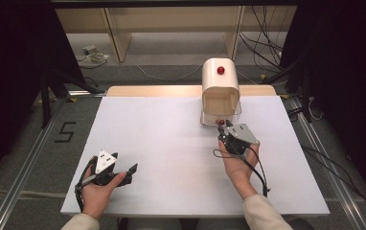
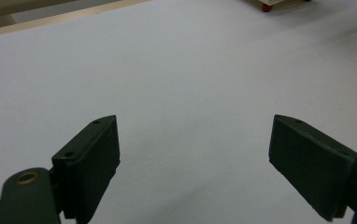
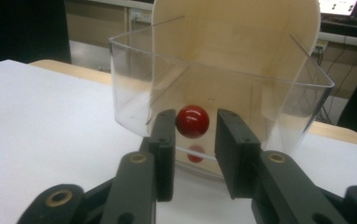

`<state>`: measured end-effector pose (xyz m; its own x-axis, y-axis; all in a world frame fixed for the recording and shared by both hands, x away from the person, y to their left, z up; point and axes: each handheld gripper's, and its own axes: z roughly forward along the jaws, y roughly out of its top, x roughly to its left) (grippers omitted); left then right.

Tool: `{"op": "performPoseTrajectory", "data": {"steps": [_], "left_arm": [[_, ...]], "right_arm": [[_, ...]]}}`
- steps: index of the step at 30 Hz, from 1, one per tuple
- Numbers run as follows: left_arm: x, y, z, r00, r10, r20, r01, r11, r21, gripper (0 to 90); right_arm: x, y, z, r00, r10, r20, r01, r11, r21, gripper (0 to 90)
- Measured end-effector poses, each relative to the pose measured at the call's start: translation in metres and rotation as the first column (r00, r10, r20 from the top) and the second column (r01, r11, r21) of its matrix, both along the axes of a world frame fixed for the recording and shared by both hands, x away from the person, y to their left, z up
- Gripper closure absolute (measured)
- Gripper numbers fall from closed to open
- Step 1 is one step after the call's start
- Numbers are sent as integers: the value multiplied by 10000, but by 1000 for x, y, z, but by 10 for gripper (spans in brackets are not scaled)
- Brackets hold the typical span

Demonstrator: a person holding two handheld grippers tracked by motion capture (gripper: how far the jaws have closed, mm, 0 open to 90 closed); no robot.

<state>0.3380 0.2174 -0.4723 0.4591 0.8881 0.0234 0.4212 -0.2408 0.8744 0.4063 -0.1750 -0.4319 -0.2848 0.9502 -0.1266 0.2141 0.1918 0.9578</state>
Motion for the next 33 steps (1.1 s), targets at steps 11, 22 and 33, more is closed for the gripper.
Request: {"op": "performPoseTrajectory", "data": {"steps": [11, 22, 33], "left_arm": [[0, -1, 0, 10000, -5, 15, 5, 10000, 3, 160], [0, 1, 0, 10000, -45, 23, 45, 10000, -20, 160], [-1, 1, 0, 10000, -40, 32, 40, 10000, -22, 161]], "right_arm": [[-1, -13, 5, 9972, 568, -481, -565, 9984, 86, 524], [-8, -36, 2, 9863, 1169, -1167, -1165, 9931, 99, 437], [-11, -58, -3, 9803, 965, -1724, -992, 9950, -71, 416]]}}
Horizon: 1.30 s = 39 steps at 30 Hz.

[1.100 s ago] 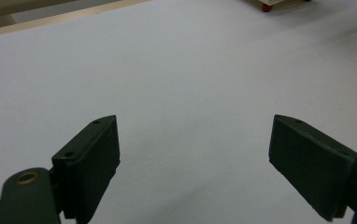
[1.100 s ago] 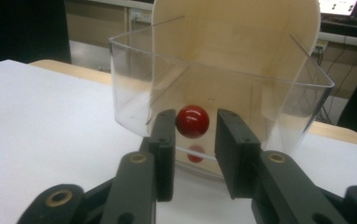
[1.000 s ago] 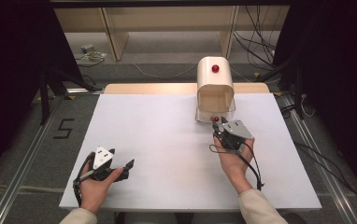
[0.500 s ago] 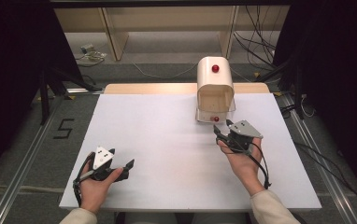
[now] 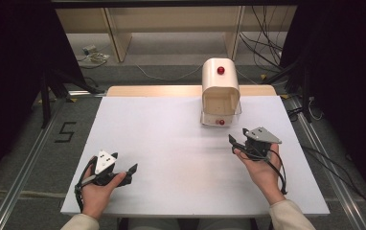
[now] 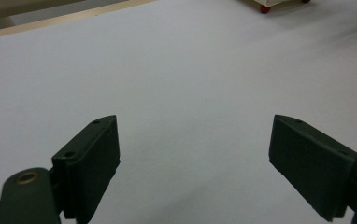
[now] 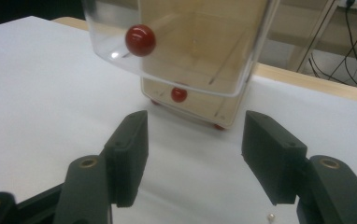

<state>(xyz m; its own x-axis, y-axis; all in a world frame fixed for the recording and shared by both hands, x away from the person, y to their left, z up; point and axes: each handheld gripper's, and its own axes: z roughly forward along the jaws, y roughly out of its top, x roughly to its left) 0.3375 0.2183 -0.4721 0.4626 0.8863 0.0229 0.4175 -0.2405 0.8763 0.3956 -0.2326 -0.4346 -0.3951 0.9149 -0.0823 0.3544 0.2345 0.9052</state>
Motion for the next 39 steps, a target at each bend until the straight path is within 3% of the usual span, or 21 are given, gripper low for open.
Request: {"op": "performPoseTrajectory", "data": {"steps": [13, 20, 30, 39], "left_arm": [[1, 0, 0, 10000, -28, -32, 28, 10000, -12, 160], [2, -4, 0, 10000, -62, -29, 62, 10000, -11, 160], [1, -2, 1, 10000, -53, -31, 53, 10000, -5, 161], [2, -2, 1, 10000, -51, -40, 51, 10000, 4, 161]], "right_arm": [[7, -16, 0, 9985, -378, -388, 384, 9992, 126, 418], [17, -32, -4, 9916, -715, -1080, 733, 9972, 122, 473], [25, -48, -18, 9671, -1150, -2268, 1137, 9933, -191, 597], [32, -52, -34, 9411, -1054, -3214, 937, 9943, -515, 674]]}}
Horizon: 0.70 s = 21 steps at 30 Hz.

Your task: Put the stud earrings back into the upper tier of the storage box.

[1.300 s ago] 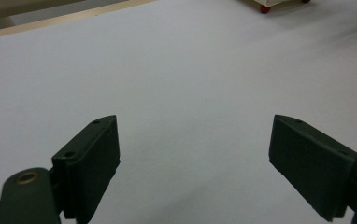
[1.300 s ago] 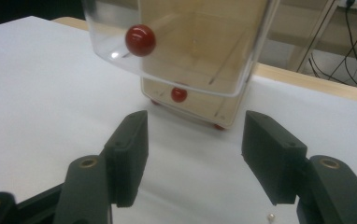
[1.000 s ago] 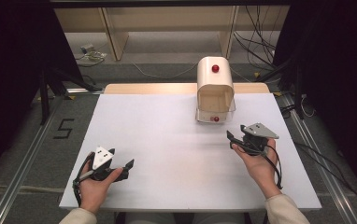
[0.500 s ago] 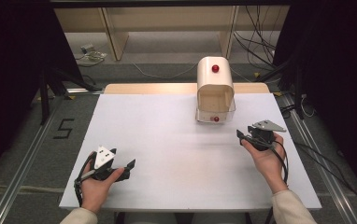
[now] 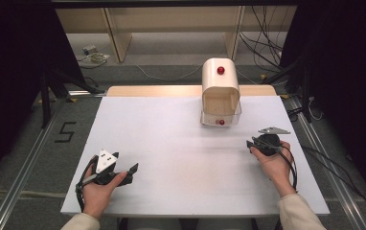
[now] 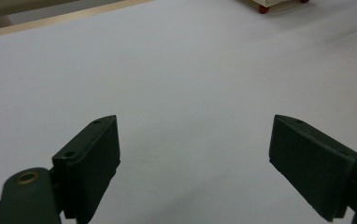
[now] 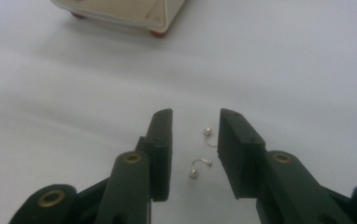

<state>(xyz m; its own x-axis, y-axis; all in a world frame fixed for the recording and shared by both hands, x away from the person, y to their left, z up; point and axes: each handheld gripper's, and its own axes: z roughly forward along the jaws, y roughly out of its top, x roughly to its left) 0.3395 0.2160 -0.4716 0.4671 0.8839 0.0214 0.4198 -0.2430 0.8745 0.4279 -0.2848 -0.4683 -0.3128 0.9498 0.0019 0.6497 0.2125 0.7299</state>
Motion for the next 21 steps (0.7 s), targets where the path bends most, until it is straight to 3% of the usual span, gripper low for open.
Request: {"op": "performPoseTrajectory", "data": {"steps": [5, 21], "left_arm": [[0, 0, 0, 10000, 27, 25, -26, 10000, -34, 161], [0, 1, 0, 10000, 15, 20, -15, 10000, -43, 161]], "right_arm": [[2, 0, -5, 9991, 38, -425, -41, 10000, -79, 700], [5, 0, -12, 9945, 35, -1049, -56, 9998, -198, 755]]}}
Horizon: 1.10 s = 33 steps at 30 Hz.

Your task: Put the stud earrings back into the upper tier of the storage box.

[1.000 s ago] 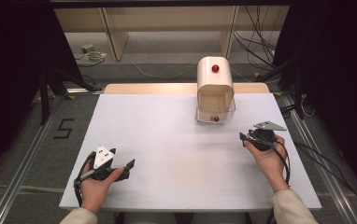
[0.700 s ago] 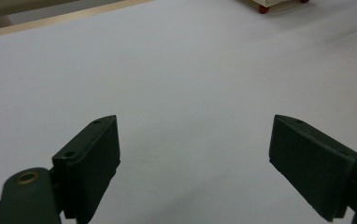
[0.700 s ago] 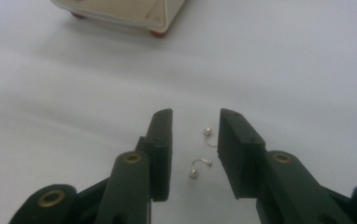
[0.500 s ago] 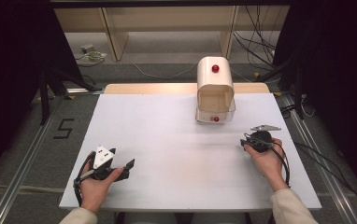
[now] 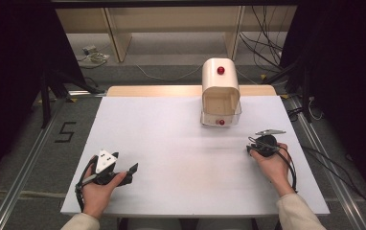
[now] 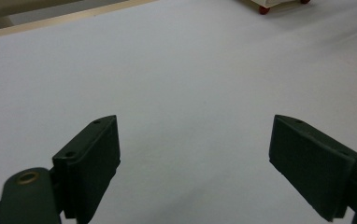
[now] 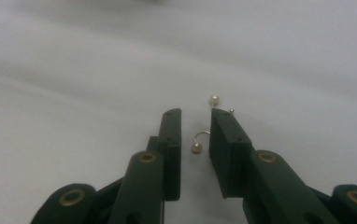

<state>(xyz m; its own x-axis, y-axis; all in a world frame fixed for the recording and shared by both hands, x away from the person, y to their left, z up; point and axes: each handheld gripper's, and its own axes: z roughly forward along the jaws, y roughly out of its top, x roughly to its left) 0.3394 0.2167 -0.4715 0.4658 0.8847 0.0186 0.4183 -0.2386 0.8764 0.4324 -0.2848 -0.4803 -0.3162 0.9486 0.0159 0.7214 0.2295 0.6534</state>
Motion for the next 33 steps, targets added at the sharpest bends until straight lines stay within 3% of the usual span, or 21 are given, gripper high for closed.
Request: {"op": "performPoseTrajectory", "data": {"steps": [15, 23, 33], "left_arm": [[0, 0, 0, 10000, -12, 0, 12, 10000, 4, 161], [0, 0, 0, 10000, -7, 1, 7, 10000, -1, 161], [0, 0, 0, 10000, 34, 29, -34, 10000, -44, 161]], "right_arm": [[0, -1, -2, 9994, -329, 52, 329, 9995, -28, 852], [0, 0, -2, 9995, -223, 218, 226, 9996, -147, 870], [-1, -1, -1, 9990, -339, 278, 332, 9992, 243, 872]]}}
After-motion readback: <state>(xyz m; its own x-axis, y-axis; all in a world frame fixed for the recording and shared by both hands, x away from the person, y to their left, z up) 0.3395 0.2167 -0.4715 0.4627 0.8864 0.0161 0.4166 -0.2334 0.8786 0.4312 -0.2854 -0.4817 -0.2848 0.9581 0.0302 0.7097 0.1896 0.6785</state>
